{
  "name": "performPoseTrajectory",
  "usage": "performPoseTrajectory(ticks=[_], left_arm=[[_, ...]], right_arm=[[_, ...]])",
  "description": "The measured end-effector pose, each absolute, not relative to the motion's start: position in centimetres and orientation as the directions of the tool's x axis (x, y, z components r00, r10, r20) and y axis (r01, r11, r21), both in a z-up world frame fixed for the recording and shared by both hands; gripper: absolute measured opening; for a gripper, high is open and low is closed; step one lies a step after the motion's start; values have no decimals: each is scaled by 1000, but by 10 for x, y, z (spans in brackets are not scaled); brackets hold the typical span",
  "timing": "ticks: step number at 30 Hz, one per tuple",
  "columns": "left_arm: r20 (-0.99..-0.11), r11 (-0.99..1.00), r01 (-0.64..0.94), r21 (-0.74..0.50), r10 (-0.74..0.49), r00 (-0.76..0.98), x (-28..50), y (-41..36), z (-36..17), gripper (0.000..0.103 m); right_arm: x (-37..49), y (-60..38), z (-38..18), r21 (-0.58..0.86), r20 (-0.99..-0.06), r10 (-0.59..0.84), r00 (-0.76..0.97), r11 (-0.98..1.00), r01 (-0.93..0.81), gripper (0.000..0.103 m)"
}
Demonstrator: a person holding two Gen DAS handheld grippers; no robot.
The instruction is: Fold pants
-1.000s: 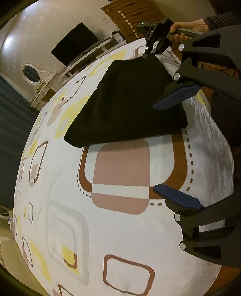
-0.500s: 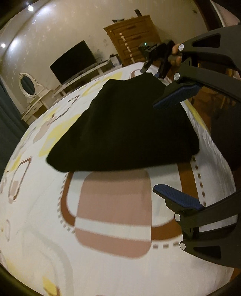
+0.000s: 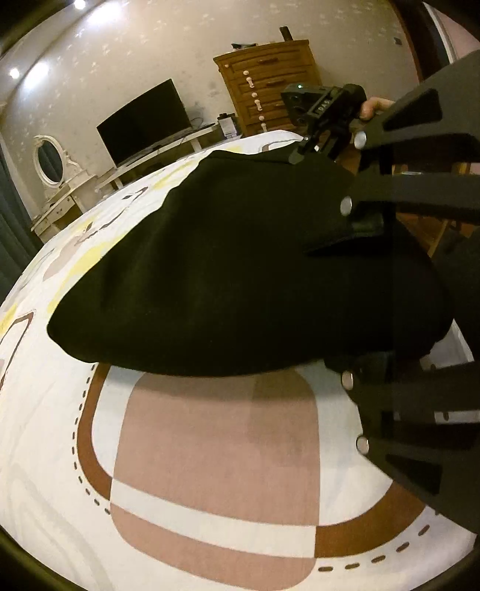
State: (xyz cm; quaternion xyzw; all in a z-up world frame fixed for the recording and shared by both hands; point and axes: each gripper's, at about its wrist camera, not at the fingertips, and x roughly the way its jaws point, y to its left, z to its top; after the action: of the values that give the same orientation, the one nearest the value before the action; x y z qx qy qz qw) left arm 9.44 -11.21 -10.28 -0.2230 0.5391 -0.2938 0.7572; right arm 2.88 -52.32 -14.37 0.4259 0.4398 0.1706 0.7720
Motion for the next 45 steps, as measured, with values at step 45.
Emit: performPoseTrajectory(ticks=[45], left_arm=[[-747, 839, 102, -535, -526, 408, 69, 6, -84, 35]], right_arm=[[66, -389, -144, 831, -497, 750, 436, 556, -9, 33]])
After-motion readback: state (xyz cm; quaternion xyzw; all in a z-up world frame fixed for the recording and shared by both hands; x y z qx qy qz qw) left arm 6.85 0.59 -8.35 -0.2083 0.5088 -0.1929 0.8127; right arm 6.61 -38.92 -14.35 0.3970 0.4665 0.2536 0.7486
